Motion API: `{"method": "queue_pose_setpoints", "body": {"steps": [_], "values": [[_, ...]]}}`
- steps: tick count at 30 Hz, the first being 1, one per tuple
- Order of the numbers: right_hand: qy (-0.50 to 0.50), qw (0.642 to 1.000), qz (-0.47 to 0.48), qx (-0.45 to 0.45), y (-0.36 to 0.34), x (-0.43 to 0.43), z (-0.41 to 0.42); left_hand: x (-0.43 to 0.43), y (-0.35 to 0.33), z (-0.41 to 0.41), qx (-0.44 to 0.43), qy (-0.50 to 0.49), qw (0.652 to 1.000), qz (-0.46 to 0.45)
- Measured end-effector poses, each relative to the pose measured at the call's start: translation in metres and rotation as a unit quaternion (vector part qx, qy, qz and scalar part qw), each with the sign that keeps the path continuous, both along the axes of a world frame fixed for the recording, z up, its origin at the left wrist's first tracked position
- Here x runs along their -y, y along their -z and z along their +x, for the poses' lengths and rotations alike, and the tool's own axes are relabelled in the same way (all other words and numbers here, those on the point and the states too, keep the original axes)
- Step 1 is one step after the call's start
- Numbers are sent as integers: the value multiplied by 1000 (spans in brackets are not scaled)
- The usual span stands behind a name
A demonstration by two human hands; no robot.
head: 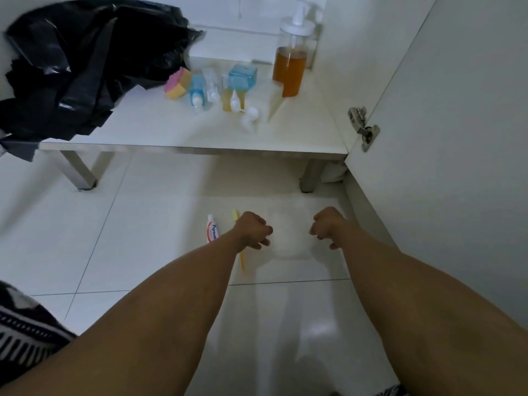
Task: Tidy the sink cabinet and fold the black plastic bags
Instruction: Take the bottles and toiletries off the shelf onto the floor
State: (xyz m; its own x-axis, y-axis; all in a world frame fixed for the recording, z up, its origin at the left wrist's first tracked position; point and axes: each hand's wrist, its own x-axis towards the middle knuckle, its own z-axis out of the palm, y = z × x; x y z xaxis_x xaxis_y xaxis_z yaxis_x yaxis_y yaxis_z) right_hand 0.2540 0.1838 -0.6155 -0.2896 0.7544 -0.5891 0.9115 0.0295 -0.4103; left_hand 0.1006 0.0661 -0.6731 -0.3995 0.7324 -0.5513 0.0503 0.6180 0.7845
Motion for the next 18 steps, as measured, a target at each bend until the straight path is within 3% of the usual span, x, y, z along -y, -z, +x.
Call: {"method": "queue_pose_setpoints", "body": {"steps": [8,18], "values": [[-36,998,18,45,18,-14,4,-12,1,8,-9,23,999,-29],[-46,992,118,7,12,-14,-6,-9,-7,-6,-89,49,994,-37]]}}
